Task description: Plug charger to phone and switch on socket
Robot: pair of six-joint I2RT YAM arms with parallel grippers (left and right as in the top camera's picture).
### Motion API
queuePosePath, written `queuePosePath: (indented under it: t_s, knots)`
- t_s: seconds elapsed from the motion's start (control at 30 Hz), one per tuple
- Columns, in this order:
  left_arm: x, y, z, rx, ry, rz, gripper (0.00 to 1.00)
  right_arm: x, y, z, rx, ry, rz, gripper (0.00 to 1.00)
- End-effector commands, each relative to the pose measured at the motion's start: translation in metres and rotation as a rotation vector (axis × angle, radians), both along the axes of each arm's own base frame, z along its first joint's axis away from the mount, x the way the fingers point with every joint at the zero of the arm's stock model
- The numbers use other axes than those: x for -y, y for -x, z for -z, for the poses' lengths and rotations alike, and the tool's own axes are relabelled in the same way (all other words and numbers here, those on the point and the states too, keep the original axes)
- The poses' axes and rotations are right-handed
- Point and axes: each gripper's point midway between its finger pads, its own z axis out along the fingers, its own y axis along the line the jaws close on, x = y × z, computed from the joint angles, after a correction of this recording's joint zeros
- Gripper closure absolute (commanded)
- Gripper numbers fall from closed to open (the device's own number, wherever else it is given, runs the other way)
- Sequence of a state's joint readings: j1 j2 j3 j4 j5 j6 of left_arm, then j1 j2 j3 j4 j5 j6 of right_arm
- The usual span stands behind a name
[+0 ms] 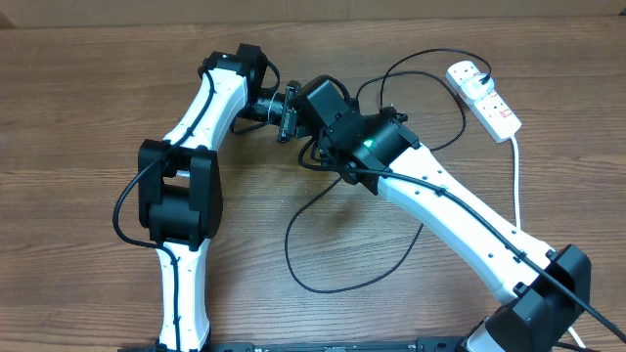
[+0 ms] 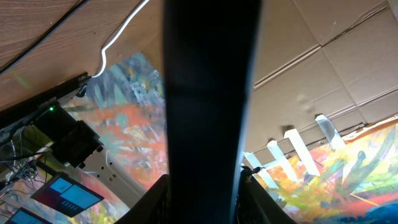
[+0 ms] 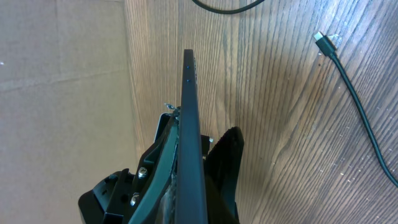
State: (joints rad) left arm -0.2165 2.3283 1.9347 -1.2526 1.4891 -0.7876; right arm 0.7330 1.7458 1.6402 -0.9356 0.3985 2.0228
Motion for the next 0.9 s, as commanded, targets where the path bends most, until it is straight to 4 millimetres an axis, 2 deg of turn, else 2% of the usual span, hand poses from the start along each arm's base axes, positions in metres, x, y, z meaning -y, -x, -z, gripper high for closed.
queuePosePath:
  t_s: [0.0, 0.1, 0.2, 0.37, 0.43, 0.53, 0.6, 0.73, 0.87]
  knots:
    - [0.000, -0.003, -0.006, -0.013, 0.017, -0.004, 0.73, 0.002, -0.006, -0.008, 0.019, -0.093, 0.123, 0.96]
    - [0.000, -0.003, -0.006, -0.017, 0.016, -0.005, 0.76, 0.002, -0.006, -0.008, 0.018, -0.093, 0.123, 0.96]
    - [0.000, -0.003, -0.006, -0.018, 0.016, -0.005, 0.86, 0.003, -0.005, -0.008, 0.015, -0.089, 0.123, 0.96]
    - [0.000, -0.003, -0.006, -0.020, 0.016, -0.005, 0.96, 0.005, -0.003, -0.006, 0.006, -0.080, 0.123, 0.92]
    - [0.000, -0.003, -0.006, -0.020, 0.015, -0.005, 0.96, 0.006, -0.001, -0.005, -0.002, -0.072, 0.123, 0.90]
    - [0.000, -0.003, -0.006, -0.019, 0.015, -0.005, 0.96, 0.008, 0.001, -0.002, -0.014, -0.060, 0.124, 0.78]
    - [0.000, -0.004, -0.006, -0.017, 0.016, -0.005, 0.95, 0.009, 0.002, -0.002, -0.017, -0.037, 0.101, 0.67]
    - [0.001, -0.008, -0.005, 0.059, 0.027, -0.003, 0.96, 0.010, 0.002, -0.005, 0.002, 0.097, -0.066, 0.50]
    - [0.001, -0.014, 0.009, 0.149, -0.037, 0.000, 0.96, 0.014, 0.005, -0.021, 0.047, 0.212, -0.221, 0.36]
